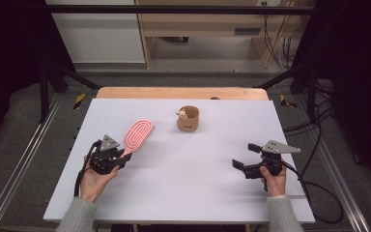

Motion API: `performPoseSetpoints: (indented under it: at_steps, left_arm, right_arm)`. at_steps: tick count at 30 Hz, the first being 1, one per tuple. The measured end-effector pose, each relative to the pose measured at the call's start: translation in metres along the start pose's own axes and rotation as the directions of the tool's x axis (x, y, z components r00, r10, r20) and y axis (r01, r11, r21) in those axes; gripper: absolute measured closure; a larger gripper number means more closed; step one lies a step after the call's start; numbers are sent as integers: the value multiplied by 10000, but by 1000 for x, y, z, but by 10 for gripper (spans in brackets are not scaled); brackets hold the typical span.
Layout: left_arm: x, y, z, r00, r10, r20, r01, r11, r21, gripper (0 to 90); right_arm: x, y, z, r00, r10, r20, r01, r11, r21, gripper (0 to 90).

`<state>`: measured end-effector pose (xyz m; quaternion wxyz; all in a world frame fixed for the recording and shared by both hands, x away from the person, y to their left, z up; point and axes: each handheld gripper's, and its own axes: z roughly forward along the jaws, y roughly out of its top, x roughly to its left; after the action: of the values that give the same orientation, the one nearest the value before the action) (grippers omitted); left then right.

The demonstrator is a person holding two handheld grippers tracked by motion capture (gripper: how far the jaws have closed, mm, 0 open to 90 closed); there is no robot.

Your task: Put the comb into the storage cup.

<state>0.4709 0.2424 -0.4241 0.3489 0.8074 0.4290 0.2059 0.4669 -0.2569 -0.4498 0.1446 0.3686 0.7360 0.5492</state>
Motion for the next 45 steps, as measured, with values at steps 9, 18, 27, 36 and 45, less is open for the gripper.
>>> performPoseSetpoints:
  at_steps: [9,18,27,36,45]
  left_arm:
    - [-7,2,-1,10000,72,-14,-72,9999,-76,691]
    - [-16,6,-3,9998,220,34,-219,9992,-342,691]
    - [-24,9,-5,9997,246,14,-245,9985,-487,691]
    - [-31,10,-5,9997,249,-3,-249,9978,-618,691]
    - [-40,11,-4,9993,377,-88,-382,9964,-756,691]
  right_arm:
    - [2,1,1,10000,-14,7,14,10000,-19,3]
    - [6,5,3,10000,73,-57,-74,9999,-140,3]
    - [12,9,6,10000,34,-89,-36,9998,-191,3]
    - [17,12,9,9999,46,-100,-48,9997,-248,3]
    - [22,15,11,9999,45,-101,-49,9995,-317,3]
